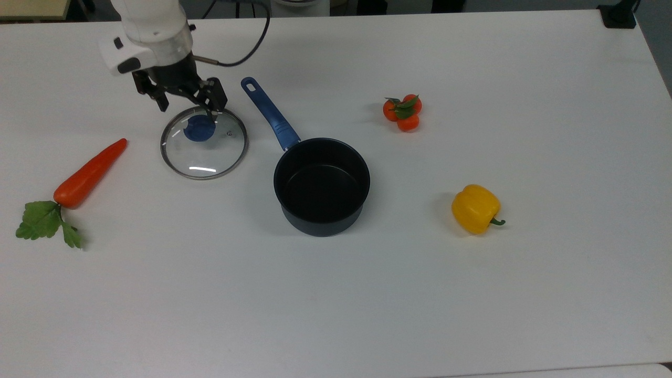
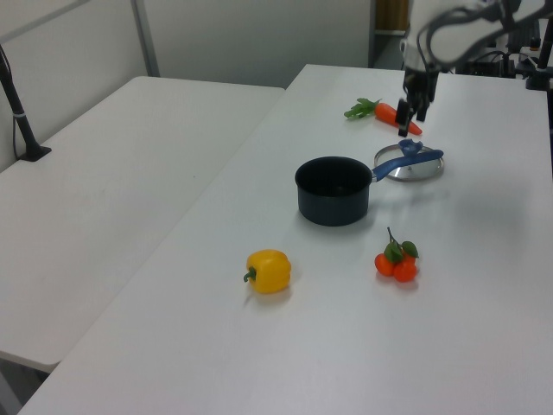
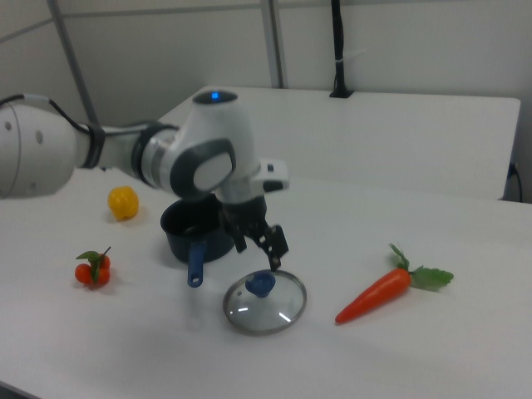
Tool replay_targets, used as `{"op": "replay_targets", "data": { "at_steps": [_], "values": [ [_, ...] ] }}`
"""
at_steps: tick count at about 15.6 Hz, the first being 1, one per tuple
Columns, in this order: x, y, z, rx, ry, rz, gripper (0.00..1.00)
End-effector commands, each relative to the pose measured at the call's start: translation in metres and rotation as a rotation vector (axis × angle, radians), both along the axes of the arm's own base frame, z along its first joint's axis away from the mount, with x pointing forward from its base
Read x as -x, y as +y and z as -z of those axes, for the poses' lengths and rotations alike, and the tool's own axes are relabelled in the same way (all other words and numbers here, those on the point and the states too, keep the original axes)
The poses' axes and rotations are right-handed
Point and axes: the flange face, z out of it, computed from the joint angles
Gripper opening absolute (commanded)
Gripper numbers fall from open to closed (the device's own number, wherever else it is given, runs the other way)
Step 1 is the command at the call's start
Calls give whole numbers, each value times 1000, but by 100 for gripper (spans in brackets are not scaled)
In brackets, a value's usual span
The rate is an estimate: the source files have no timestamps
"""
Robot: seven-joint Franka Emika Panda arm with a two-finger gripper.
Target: Open lid
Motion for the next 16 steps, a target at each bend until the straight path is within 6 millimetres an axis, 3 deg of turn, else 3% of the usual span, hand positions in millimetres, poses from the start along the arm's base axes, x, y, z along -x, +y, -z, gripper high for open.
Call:
{"op": "replay_targets", "data": {
  "at_steps": [1, 5, 9, 12, 16],
  "values": [
    [-9, 36, -77, 0, 37, -66, 100],
    [10, 89, -142, 12, 37, -148, 100],
    [46, 131, -185, 41, 74, -186, 100],
    [64, 136, -206, 40, 73, -188, 100],
    [67, 137, -207, 35, 91, -187, 100]
  ]
}}
